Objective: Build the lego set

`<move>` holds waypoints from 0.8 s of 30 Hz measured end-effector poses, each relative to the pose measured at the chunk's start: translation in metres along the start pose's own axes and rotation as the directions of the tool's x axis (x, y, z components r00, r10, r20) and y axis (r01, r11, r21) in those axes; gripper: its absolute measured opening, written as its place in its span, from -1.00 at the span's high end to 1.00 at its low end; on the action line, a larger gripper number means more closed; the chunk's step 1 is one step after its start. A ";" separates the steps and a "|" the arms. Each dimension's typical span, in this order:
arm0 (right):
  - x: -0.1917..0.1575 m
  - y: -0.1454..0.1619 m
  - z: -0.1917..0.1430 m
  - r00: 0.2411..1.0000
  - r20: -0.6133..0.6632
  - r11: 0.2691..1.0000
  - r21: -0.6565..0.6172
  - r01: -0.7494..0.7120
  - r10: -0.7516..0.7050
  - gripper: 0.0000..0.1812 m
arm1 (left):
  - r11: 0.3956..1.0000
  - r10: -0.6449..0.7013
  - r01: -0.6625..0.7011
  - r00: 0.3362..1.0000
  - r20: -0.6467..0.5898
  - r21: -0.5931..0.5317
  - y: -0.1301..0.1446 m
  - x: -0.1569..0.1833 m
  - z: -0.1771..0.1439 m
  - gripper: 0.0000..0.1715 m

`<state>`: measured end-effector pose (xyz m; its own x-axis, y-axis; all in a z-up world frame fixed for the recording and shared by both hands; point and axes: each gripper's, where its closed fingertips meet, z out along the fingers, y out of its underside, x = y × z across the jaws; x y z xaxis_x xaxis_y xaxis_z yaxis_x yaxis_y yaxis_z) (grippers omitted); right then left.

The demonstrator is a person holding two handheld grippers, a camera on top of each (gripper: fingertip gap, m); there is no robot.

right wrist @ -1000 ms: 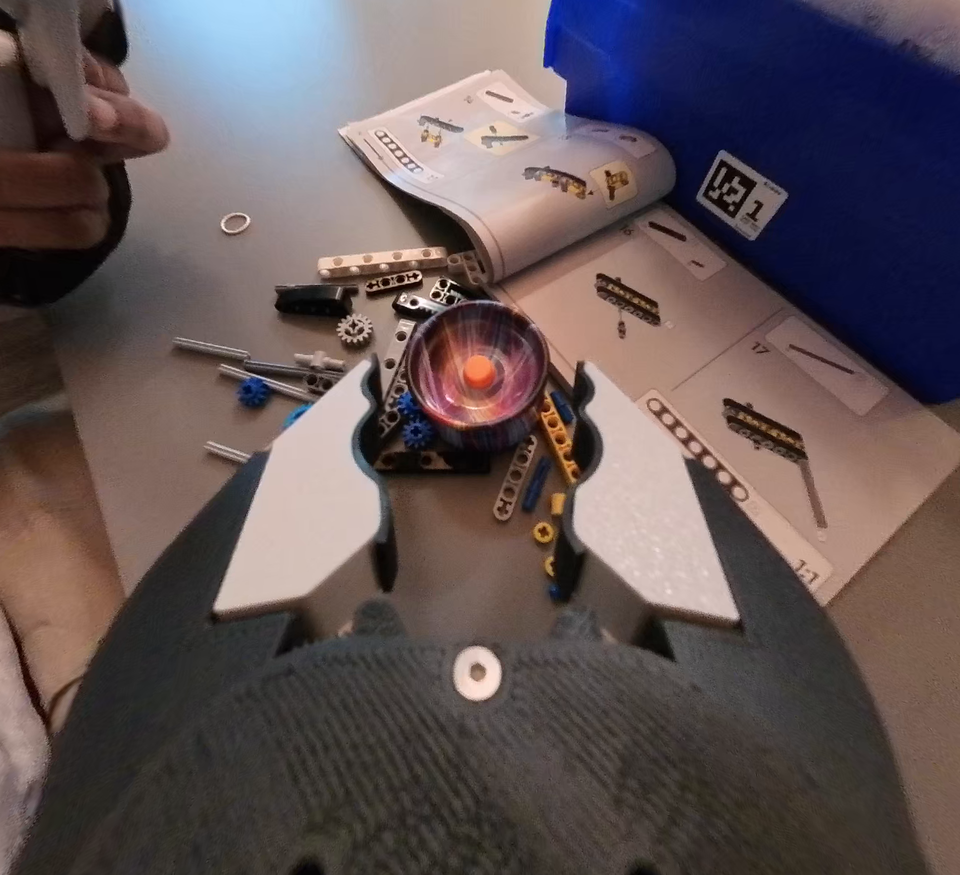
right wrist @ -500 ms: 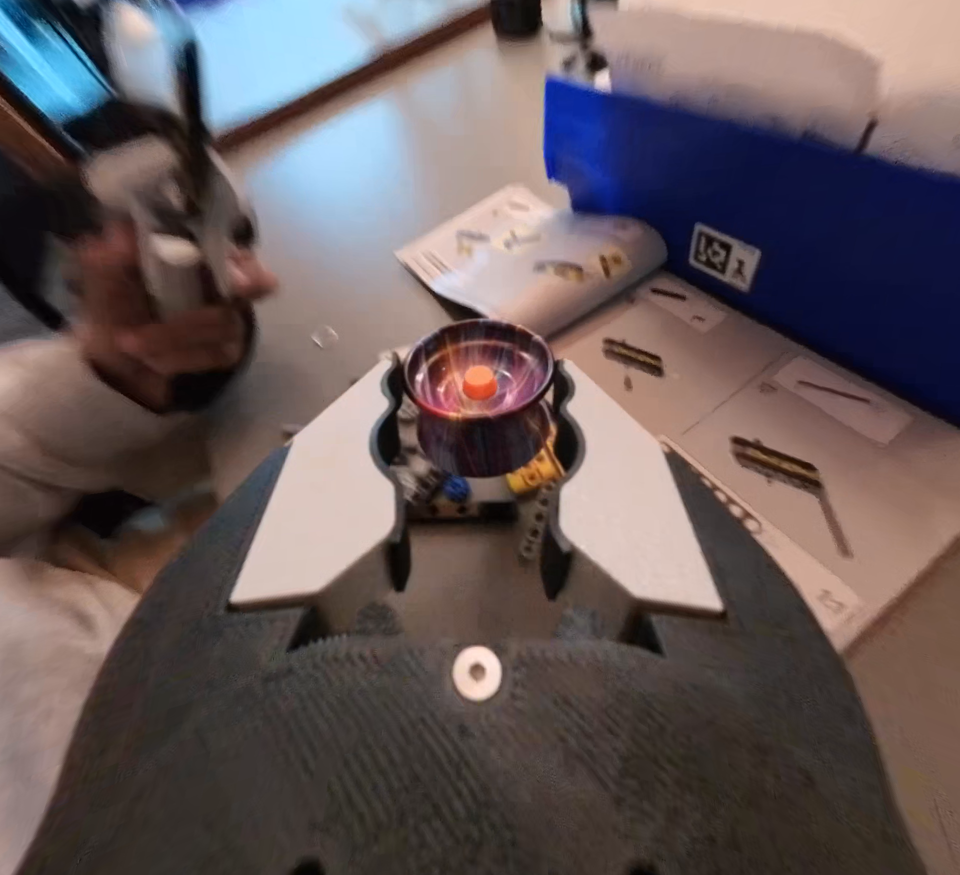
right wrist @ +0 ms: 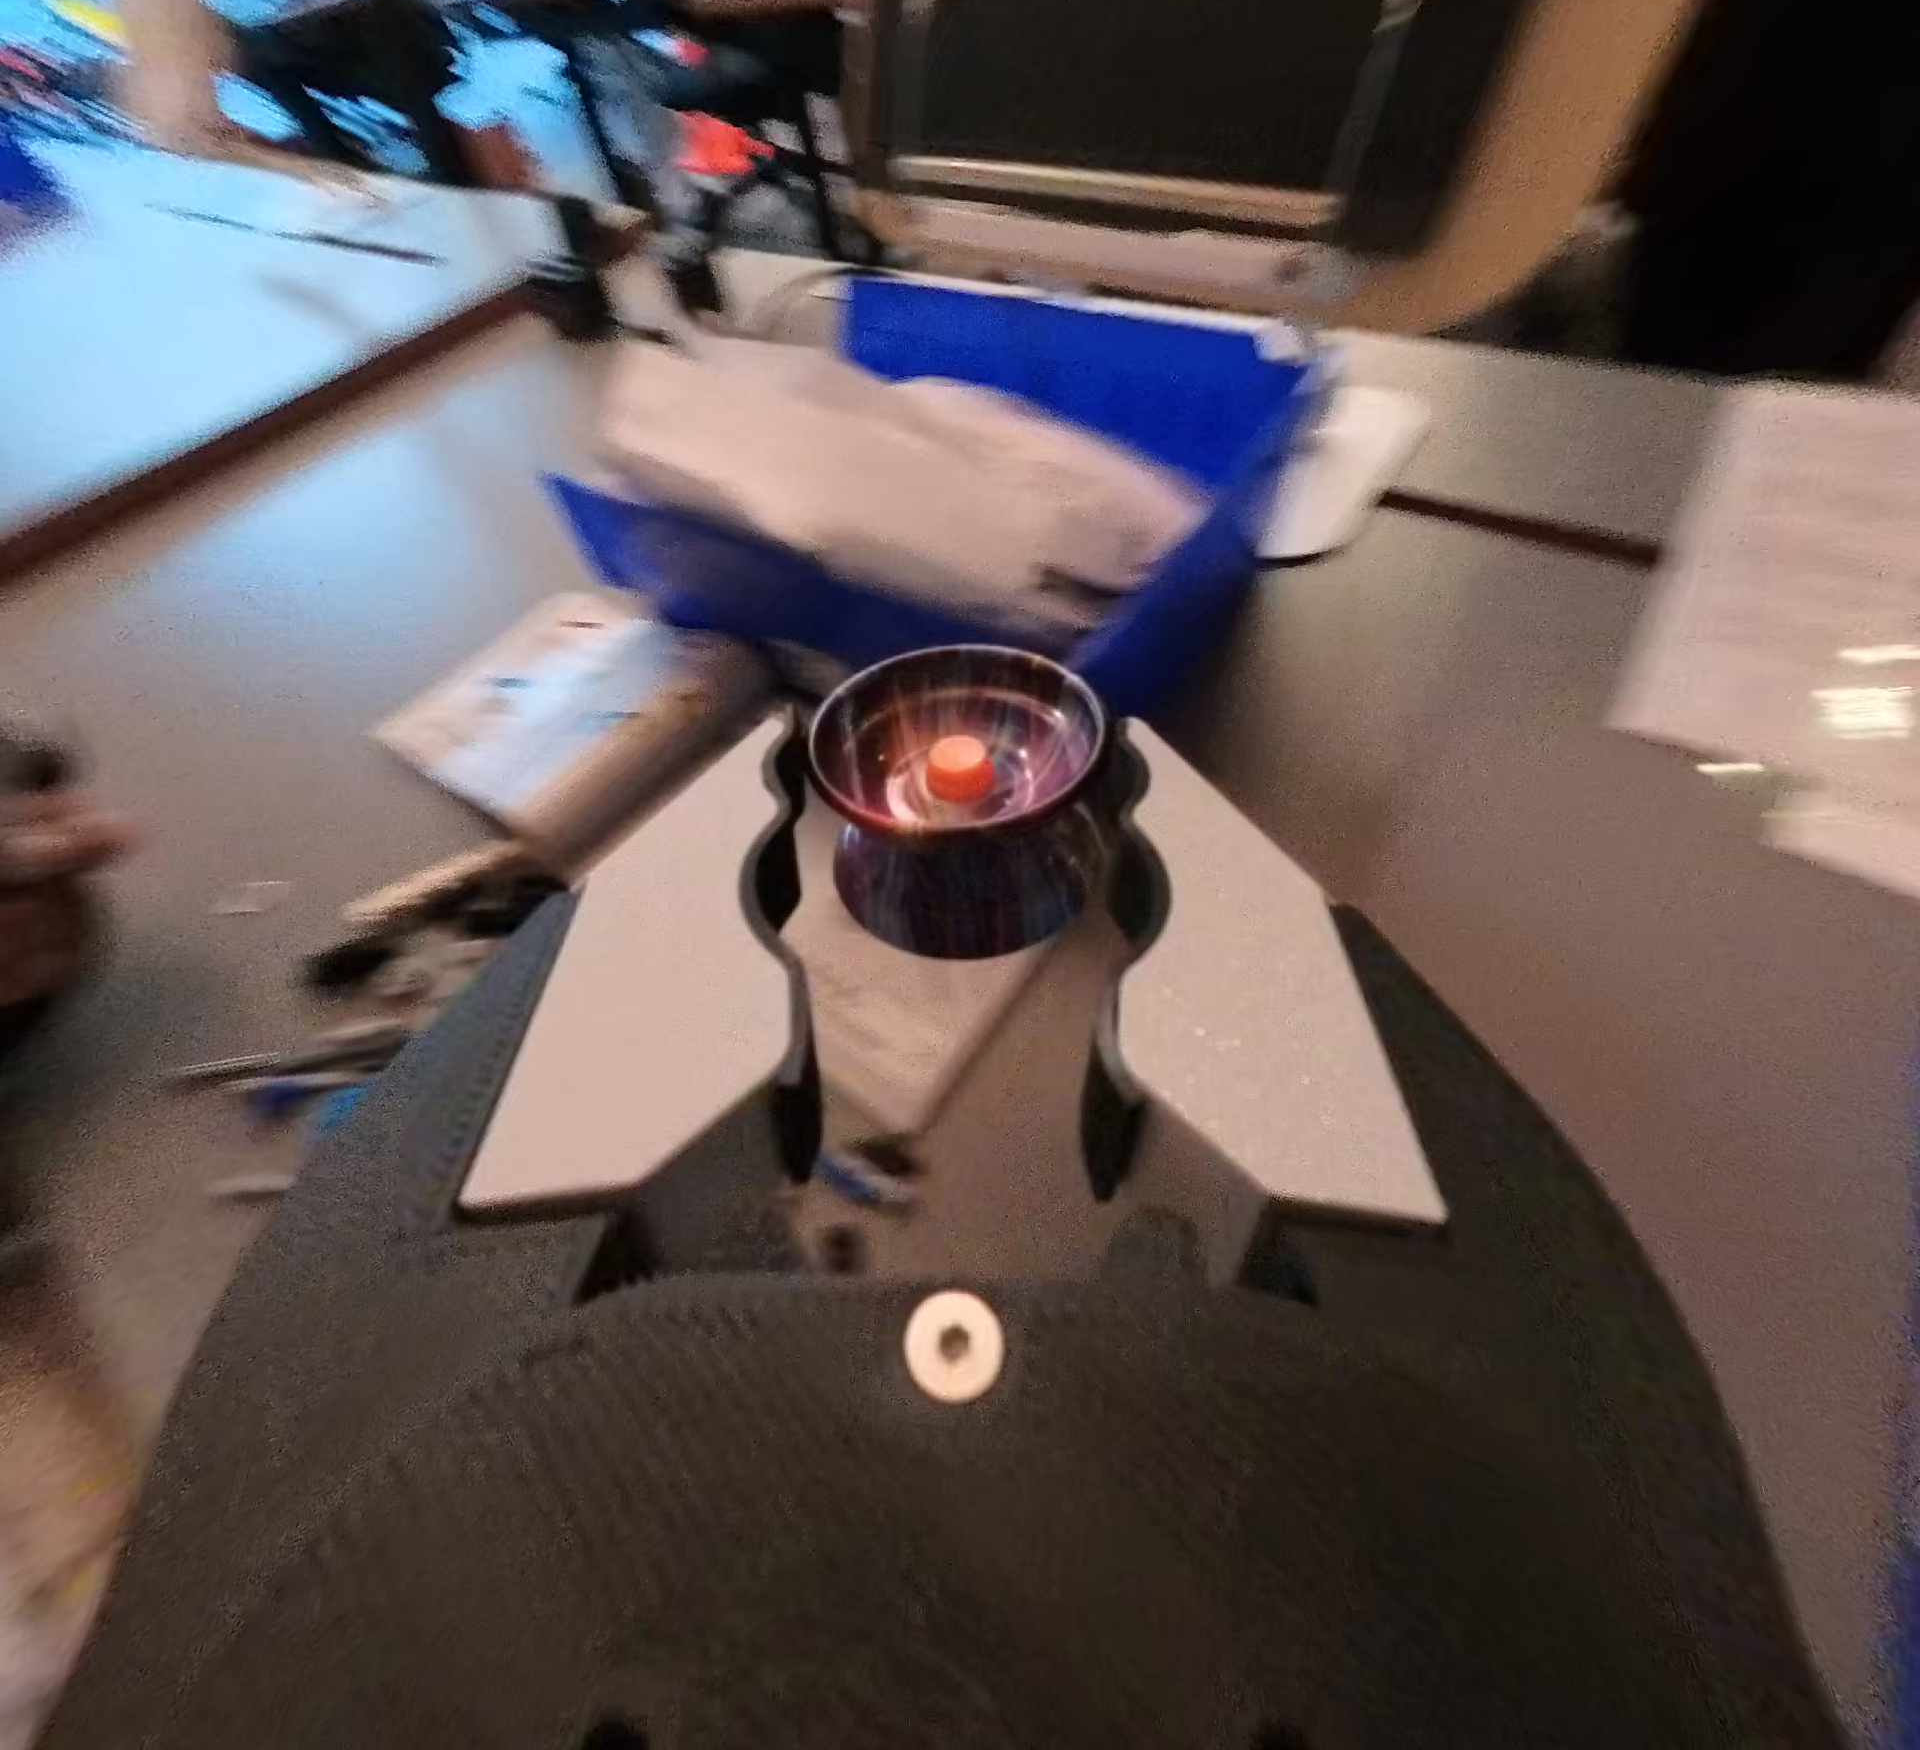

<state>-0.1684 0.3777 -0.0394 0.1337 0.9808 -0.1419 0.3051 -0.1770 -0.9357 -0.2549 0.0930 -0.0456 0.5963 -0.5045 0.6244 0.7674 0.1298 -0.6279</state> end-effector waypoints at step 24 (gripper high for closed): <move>0.327 -0.016 0.198 0.878 -0.478 0.987 -0.147 -0.059 -0.019 0.38 | 1.000 -0.004 0.004 0.999 0.033 -0.013 0.001 -0.013 -0.002 0.93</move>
<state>-0.3166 0.7173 -0.1349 0.5625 0.8254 0.0472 0.4318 -0.2447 -0.8682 -0.2618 0.0983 -0.0553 0.6008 -0.4764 0.6420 0.7667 0.1161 -0.6314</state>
